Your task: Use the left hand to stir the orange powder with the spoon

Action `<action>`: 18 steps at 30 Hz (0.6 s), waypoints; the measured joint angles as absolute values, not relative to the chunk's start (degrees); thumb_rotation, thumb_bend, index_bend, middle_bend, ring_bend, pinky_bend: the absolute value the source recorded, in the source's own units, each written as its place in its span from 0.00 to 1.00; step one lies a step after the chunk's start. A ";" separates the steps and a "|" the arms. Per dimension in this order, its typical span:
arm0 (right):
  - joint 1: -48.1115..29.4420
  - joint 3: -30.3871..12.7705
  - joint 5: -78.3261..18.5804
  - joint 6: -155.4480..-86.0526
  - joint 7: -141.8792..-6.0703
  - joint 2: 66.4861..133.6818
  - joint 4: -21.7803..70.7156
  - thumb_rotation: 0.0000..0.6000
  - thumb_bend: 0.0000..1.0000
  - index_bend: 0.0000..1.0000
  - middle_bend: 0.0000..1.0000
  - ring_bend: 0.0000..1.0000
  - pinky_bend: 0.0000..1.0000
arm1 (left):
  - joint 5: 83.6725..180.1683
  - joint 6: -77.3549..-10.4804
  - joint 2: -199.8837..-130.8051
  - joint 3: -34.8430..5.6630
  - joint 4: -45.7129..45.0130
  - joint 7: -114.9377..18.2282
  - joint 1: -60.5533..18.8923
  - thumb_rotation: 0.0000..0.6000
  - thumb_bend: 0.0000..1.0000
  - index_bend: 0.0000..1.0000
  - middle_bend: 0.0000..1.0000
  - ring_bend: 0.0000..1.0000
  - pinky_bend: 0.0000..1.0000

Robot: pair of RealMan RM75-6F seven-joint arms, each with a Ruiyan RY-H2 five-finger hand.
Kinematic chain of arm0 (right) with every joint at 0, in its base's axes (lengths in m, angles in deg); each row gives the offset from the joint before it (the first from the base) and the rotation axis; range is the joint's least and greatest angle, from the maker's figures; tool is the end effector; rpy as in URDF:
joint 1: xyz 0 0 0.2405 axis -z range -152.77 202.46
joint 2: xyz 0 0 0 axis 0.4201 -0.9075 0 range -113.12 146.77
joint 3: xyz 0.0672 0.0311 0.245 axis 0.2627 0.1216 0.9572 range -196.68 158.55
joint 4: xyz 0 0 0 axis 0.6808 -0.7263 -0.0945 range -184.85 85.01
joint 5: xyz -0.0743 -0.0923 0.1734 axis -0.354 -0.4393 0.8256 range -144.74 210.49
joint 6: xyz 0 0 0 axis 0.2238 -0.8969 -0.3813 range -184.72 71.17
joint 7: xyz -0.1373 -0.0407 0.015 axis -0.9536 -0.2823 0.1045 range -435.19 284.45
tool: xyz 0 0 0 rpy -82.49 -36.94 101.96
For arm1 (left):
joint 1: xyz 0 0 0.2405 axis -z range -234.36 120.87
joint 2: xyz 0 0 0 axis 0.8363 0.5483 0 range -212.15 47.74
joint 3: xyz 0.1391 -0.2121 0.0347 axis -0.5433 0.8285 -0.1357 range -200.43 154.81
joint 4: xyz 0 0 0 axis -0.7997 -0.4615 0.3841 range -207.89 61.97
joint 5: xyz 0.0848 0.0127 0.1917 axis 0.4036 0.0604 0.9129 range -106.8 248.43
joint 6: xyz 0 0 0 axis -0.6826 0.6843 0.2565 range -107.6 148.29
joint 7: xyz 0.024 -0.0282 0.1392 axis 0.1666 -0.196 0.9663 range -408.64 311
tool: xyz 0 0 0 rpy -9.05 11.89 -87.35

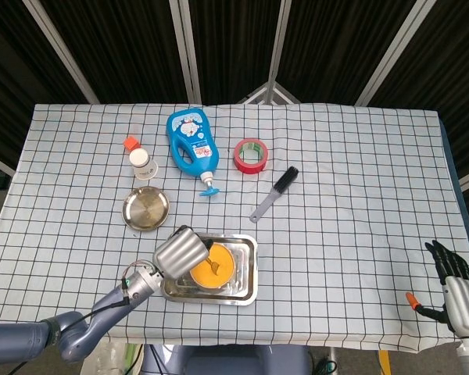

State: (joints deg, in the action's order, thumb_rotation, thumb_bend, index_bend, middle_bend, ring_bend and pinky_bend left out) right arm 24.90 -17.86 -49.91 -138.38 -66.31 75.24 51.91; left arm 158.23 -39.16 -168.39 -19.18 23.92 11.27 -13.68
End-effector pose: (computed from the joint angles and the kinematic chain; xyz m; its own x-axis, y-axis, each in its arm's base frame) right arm -0.3115 -0.1459 0.1657 0.1673 -0.1040 0.9804 -0.9734 0.1406 0.1810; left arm -0.0825 0.2710 -0.0171 0.7835 -0.3795 0.4921 0.1510 -0.6519 -0.7432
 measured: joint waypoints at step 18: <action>24.90 -17.88 -49.77 -138.34 -66.69 75.35 51.98 1.00 0.31 0.00 0.00 0.00 0.00 | 158.64 -42.22 -166.23 -19.51 22.61 8.15 -15.34 1.00 0.65 0.77 0.97 0.93 0.97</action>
